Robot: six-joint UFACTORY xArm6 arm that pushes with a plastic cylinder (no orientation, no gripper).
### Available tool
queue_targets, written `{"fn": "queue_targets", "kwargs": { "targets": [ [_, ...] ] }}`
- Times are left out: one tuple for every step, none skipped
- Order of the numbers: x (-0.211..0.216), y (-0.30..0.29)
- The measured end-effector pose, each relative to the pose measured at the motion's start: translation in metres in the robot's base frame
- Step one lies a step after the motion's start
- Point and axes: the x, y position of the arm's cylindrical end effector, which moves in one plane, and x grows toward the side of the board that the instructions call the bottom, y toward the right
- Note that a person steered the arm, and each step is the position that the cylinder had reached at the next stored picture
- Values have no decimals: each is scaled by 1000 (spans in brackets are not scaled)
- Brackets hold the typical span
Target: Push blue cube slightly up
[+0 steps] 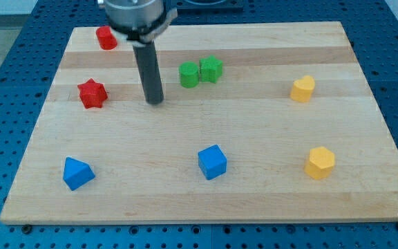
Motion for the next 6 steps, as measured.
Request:
{"fn": "queue_targets", "kwargs": {
  "targets": [
    [65,5],
    [123,5],
    [171,24],
    [179,73],
    [174,105],
    [161,113]
  ]
}}
